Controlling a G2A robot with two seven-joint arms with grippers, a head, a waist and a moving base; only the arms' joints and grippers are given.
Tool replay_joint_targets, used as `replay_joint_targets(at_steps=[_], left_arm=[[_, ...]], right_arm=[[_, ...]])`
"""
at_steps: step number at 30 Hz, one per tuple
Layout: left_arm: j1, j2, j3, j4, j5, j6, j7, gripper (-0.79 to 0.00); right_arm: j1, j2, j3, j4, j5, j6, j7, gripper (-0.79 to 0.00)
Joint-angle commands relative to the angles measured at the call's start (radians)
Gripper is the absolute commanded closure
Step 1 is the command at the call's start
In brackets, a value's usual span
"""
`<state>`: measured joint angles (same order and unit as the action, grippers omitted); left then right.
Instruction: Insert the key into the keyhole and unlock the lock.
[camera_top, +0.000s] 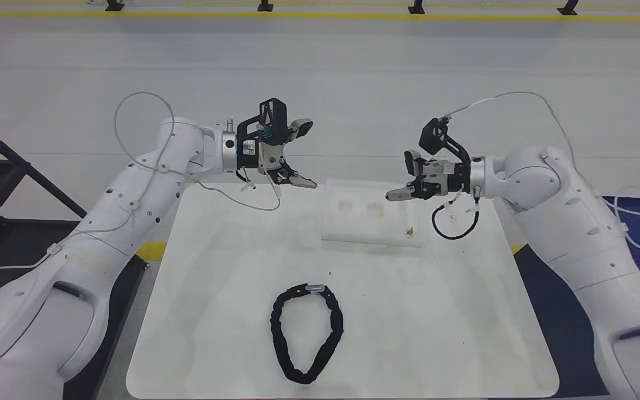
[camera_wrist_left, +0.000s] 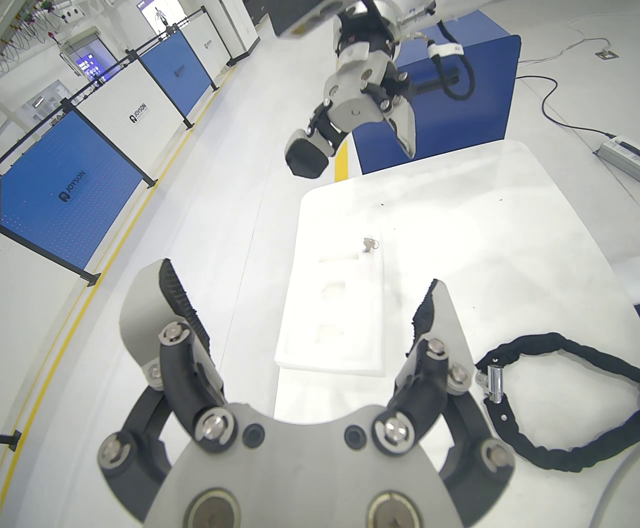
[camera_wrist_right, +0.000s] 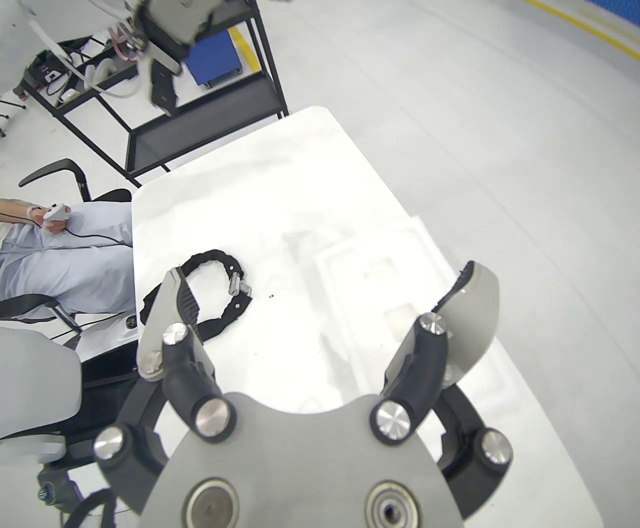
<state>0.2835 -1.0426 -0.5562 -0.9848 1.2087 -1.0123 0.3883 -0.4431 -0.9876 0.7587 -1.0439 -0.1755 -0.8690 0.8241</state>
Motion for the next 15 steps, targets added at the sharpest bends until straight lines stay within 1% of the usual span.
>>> replay_joint_targets(at_steps=[1, 5, 9, 11, 15], left_arm=[[0.000, 0.000, 0.000, 0.000, 0.000, 0.000, 0.000, -0.785], [0.000, 0.000, 0.000, 0.000, 0.000, 0.000, 0.000, -0.785], [0.000, 0.000, 0.000, 0.000, 0.000, 0.000, 0.000, -0.785], [0.000, 0.000, 0.000, 0.000, 0.000, 0.000, 0.000, -0.785], [0.000, 0.000, 0.000, 0.000, 0.000, 0.000, 0.000, -0.785]], right_arm=[[0.005, -0.005, -0.015, 0.025, -0.010, 0.041, 0.033, -0.785], [0.011, -0.016, -0.038, 0.067, -0.018, 0.127, 0.072, -0.785], [0.013, -0.028, -0.058, 0.107, -0.037, 0.207, 0.082, -0.785], [0.027, -0.033, -0.076, 0.124, -0.104, 0.292, 0.106, -0.785], [0.029, -0.049, -0.097, 0.123, -0.134, 0.454, 0.133, -0.785]])
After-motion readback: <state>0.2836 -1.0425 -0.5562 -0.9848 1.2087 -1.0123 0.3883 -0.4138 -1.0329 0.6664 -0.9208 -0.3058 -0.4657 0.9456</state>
